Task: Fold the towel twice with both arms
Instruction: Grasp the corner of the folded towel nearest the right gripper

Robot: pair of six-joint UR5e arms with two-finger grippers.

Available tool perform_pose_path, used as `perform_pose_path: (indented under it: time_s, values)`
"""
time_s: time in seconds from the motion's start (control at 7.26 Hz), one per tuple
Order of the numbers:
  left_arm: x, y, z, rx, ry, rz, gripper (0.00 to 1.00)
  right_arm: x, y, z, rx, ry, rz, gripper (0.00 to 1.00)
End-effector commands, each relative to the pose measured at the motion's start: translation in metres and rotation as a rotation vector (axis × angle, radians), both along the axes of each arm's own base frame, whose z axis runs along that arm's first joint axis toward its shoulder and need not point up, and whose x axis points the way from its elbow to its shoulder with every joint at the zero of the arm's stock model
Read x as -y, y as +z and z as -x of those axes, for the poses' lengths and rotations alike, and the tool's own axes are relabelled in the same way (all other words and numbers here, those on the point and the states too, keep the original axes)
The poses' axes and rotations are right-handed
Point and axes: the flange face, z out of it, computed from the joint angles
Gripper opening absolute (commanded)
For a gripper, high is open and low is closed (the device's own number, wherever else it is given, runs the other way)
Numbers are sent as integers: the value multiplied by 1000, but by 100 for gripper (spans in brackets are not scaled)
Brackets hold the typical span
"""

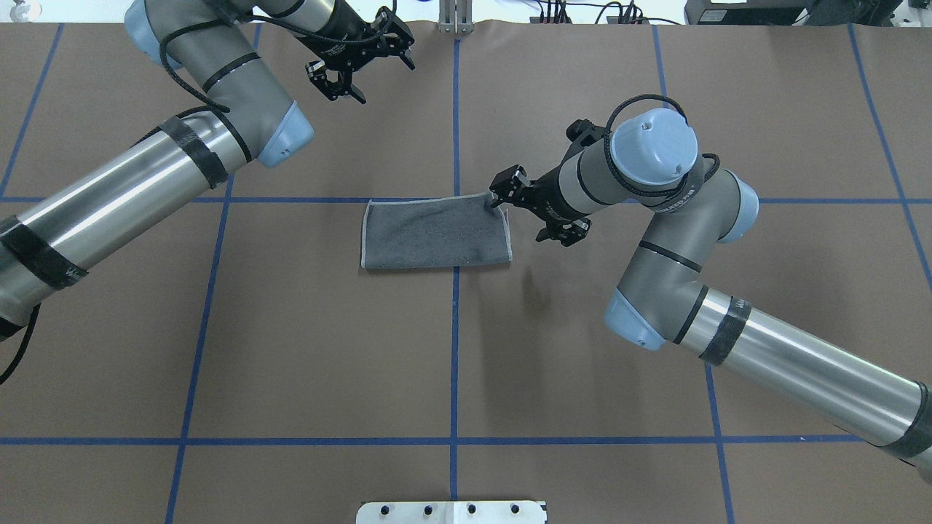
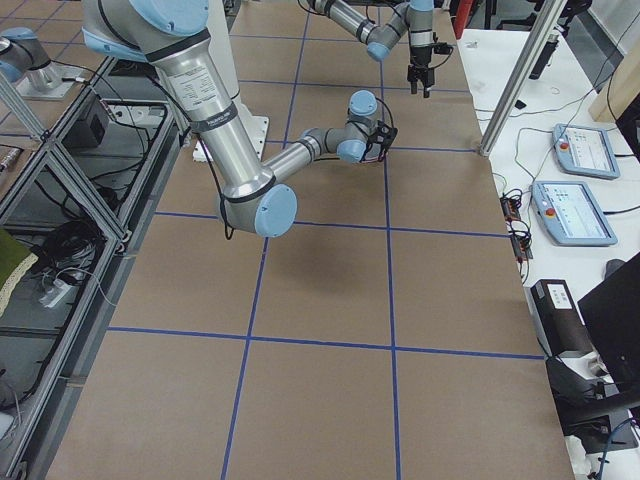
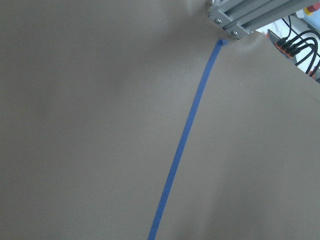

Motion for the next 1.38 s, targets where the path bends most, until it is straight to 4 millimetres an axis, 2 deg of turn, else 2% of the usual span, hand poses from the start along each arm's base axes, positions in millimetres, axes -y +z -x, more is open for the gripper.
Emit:
perform_pose_path:
  time_s: [0.0,0.28,0.41,0.55,0.69,0.83,0.96,1.24]
  values:
    - [0,1,5,-4,3,0,100,-9,6,20,-25,-17,-15,99]
    - [1,2,6,-3,1,1,100,-24,15,41,-54,-23,-32,99]
    - [1,2,6,-2,0,1,100,-23,13,45,-72,-27,-24,97]
    - [0,3,5,-1,1,2,100,-21,9,47,-91,-30,-21,85]
    - [0,6,3,2,2,4,100,-21,6,48,-95,-31,-16,50]
    - [-2,18,1,12,3,14,100,-21,7,48,-97,-36,-25,6]
    - [-2,17,1,14,8,3,100,-21,5,48,-95,-42,-38,0]
    - [-2,21,1,18,10,-1,100,-22,0,46,-83,-45,-42,0]
